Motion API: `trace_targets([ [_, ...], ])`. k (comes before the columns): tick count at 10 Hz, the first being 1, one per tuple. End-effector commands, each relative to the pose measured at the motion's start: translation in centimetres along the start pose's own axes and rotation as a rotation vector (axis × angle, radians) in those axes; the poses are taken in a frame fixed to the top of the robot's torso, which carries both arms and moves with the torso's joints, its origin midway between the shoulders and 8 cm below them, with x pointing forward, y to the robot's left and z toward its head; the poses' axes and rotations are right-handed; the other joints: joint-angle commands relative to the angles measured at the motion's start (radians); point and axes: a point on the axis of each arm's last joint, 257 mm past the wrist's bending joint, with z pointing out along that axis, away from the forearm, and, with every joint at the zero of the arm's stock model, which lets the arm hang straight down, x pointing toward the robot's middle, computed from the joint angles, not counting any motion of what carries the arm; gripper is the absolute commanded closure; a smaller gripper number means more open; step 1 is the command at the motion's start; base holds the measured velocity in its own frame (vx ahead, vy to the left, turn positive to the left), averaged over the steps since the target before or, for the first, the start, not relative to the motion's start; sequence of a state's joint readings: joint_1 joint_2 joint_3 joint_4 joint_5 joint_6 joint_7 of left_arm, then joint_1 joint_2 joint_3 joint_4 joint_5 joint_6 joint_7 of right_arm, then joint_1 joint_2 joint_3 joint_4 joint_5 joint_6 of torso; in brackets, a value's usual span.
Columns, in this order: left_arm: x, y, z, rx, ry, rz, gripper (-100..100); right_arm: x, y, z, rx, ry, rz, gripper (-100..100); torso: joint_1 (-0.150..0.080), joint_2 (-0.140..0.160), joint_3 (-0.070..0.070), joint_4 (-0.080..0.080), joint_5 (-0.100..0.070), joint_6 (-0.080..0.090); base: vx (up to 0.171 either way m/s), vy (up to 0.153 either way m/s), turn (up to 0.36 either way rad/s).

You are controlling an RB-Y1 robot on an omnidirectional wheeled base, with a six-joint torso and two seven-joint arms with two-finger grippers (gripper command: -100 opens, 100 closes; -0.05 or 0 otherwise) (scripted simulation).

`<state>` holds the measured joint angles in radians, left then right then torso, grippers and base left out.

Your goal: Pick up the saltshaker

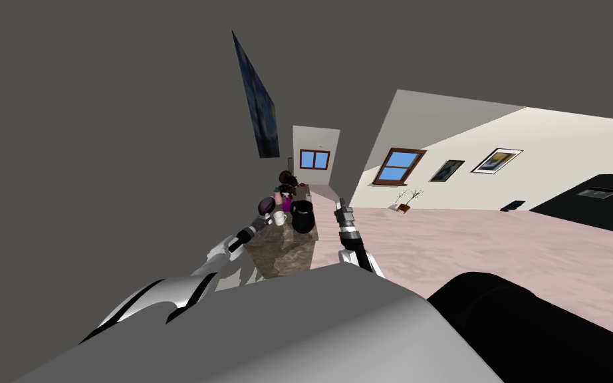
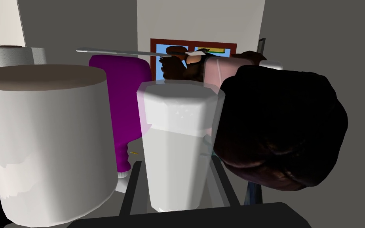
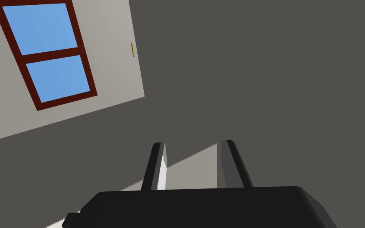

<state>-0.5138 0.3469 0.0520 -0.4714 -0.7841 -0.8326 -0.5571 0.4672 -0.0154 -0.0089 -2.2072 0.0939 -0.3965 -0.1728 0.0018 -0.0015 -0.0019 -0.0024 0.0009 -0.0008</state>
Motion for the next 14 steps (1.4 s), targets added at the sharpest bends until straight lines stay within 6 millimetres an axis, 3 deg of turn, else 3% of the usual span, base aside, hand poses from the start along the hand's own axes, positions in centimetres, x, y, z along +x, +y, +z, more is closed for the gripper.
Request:
trace_targets([
  [1,0.9,0.3,-0.8,-0.017,0.012,0.002,100,0.0,0.0,0.0,0.0,0.0,0.0,0,0.0,0.0,0.0,0.0,0.0,0.0,0.028,0.034,-0.062],
  [2,0.3,0.2,-0.6,-0.012,0.002,0.009,100,0.0,0.0,0.0,0.0,0.0,0.0,0,0.002,-0.002,-0.002,-0.002,0.0,-0.002,0.009,0.017,0.017],
  [3,2.0,0.9,-1.8,-0.045,0.033,-0.001,100,0.0,0.0,0.0,0.0,0.0,0.0,0,0.002,-0.002,-0.002,-0.002,0.0,-0.002,0.02,0.024,-0.075],
  [5,3.0,1.1,-2.4,-0.055,0.051,-0.011,100,0.0,0.0,0.0,0.0,0.0,0.0,0,0.006,-0.007,-0.007,-0.007,0.002,-0.004,0.019,0.018,-0.042],
  [7,0.5,0.5,-1.5,-0.031,0.0,0.021,100,0.0,0.0,0.0,0.0,0.0,0.0,0,0.009,-0.007,-0.009,-0.011,0.004,-0.008,-0.005,0.003,0.028],
  [8,2.1,0.8,-3.0,-0.06,0.024,0.013,100,0.0,0.0,0.0,0.0,0.0,0.0,0,0.009,-0.007,-0.009,-0.01,0.003,-0.007,0.014,0.025,-0.109],
  [10,2.4,0.7,-3.9,-0.076,0.023,0.018,100,0.0,0.0,0.0,0.0,0.0,0.0,0,0.013,-0.009,-0.011,-0.012,0.004,-0.007,0.034,0.055,-0.103],
  [11,1.1,0.4,-3.4,-0.064,-0.001,0.031,100,0.0,0.0,0.0,0.0,0.0,0.0,0,0.013,-0.01,-0.011,-0.012,0.004,-0.008,0.015,0.021,0.03],
  [12,1.1,0.4,-3.4,-0.064,-0.001,0.031,100,0.0,0.0,0.0,0.0,0.0,0.0,0,0.011,-0.009,-0.01,-0.011,0.004,-0.007,0.007,0.002,0.014],
  [13,2.9,0.8,-4.7,-0.095,0.032,0.015,100,0.0,0.0,0.0,0.0,0.0,0.0,0,0.01,-0.009,-0.01,-0.011,0.004,-0.007,0.02,0.018,-0.099],
  [14,2.8,0.5,-5.0,-0.092,0.027,0.017,100,0.0,0.0,0.0,0.0,0.0,0.0,0,0.01,-0.009,-0.01,-0.012,0.004,-0.006,0.022,0.025,-0.066],
])
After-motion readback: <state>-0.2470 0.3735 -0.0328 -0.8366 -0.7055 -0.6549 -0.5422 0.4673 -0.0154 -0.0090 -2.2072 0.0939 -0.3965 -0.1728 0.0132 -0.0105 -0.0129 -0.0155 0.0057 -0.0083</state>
